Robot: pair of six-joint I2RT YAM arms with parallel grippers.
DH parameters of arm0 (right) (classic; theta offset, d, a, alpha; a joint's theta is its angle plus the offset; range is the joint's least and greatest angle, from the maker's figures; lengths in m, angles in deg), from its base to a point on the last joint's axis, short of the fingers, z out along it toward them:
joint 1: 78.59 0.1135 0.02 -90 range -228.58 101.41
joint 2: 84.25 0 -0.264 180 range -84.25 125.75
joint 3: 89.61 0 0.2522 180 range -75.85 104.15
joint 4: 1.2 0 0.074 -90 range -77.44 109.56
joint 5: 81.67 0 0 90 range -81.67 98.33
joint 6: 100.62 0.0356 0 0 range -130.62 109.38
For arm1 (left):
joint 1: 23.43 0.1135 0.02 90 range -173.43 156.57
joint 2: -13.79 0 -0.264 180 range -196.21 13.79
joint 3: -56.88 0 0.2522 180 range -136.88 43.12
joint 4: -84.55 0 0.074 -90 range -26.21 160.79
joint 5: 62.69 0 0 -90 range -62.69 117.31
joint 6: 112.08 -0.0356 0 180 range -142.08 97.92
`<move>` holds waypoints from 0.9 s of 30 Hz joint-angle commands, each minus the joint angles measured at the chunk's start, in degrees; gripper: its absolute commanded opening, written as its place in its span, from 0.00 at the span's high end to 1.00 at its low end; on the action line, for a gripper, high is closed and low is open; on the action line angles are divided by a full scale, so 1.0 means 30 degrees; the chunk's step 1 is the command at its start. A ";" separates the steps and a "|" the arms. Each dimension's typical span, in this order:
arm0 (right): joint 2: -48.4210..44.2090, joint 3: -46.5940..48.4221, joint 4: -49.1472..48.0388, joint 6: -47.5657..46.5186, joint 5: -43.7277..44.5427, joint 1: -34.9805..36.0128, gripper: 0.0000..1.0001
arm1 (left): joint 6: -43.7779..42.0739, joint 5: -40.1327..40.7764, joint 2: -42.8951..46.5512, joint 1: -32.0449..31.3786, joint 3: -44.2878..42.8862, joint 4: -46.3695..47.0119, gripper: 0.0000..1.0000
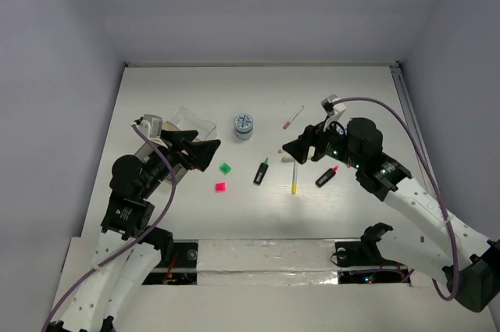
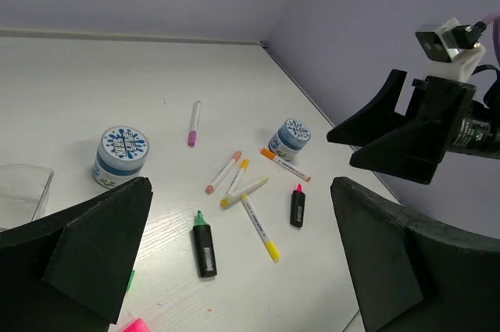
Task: Sort the stationery into containers
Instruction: Pick up the pen from the center of the board.
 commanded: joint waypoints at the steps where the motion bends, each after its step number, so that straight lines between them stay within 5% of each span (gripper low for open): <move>1: 0.1031 0.0889 0.0504 -0.0781 0.1824 0.1055 0.27 | -0.0513 0.0169 -0.0096 0.0096 -0.1007 0.0500 0.01; 5: 0.2758 0.1415 0.0620 -0.1161 0.4509 0.3221 0.85 | -0.1215 0.0607 0.0020 0.0096 -0.1447 -0.0815 0.01; 7: 0.3930 0.1969 0.0912 -0.1308 0.5774 0.4478 0.98 | -0.1830 0.1047 0.0311 0.0096 -0.1827 -0.1317 0.08; 10: 0.5683 0.2673 0.1264 -0.0784 0.8062 0.5420 1.00 | -0.2417 0.1488 0.1012 0.0096 -0.1539 -0.1729 0.24; 13: 0.7500 0.3056 0.1762 -0.0111 0.9965 0.5890 0.73 | -0.2710 0.1517 0.1542 0.0096 -0.1069 -0.1787 0.61; 14: 0.7885 0.3028 0.1793 0.0125 1.0579 0.5892 0.48 | -0.2856 0.1633 0.1544 0.0096 -0.1154 -0.1990 0.69; 15: 0.8266 0.2941 0.1706 0.0359 1.0759 0.5892 0.37 | -0.3031 0.1779 0.1573 0.0096 -0.1271 -0.2253 0.83; 17: 0.9434 0.2882 0.1617 0.1121 1.1053 0.5892 0.21 | -0.3208 0.2246 0.1544 0.0096 -0.1331 -0.2839 0.96; 27: 1.3450 0.3789 0.0915 0.3202 1.1290 0.5892 0.15 | -0.3238 0.2191 0.1368 0.0096 -0.1273 -0.3428 0.99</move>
